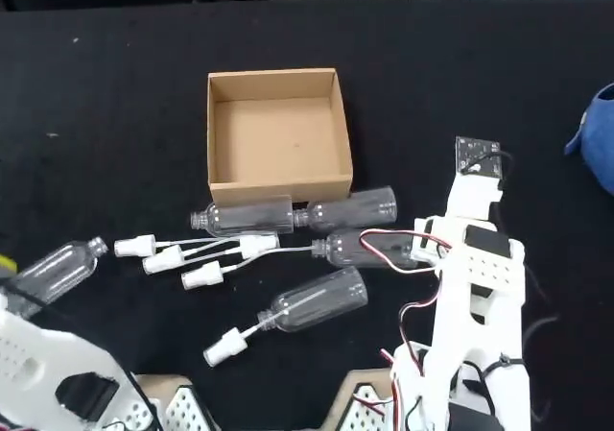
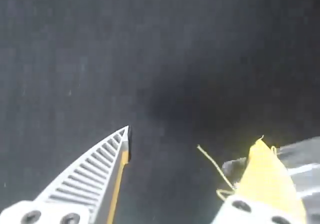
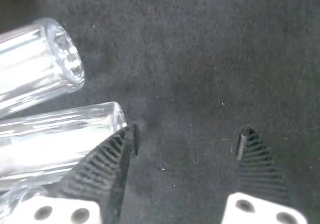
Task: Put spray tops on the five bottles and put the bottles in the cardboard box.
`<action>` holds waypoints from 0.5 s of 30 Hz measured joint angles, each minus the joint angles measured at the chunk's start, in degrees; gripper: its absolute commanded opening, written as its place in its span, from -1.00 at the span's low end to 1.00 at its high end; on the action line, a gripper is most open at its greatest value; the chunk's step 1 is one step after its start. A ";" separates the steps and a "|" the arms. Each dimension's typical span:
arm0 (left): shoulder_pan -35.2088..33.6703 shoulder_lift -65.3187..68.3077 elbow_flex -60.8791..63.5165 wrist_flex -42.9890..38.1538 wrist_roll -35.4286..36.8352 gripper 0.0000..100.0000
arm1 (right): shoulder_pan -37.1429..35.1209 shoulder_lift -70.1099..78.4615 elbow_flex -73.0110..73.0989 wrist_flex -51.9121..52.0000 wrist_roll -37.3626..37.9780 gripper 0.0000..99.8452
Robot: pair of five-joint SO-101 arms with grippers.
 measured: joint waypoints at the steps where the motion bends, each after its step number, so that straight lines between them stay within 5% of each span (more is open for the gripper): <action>1: -0.70 0.00 -0.62 1.14 -1.32 -0.49 | 0.00 0.00 0.00 0.00 0.00 -0.41; 8: -0.09 0.00 -16.44 13.54 -3.52 -0.49 | 0.00 0.00 0.00 0.00 0.00 -0.41; 12: 5.27 0.44 -25.41 29.63 -11.78 -0.49 | 0.00 0.00 0.00 0.00 0.00 -0.41; 15: 9.76 0.44 -24.79 32.70 -19.69 -0.49 | 0.00 0.00 0.00 0.00 0.00 -0.41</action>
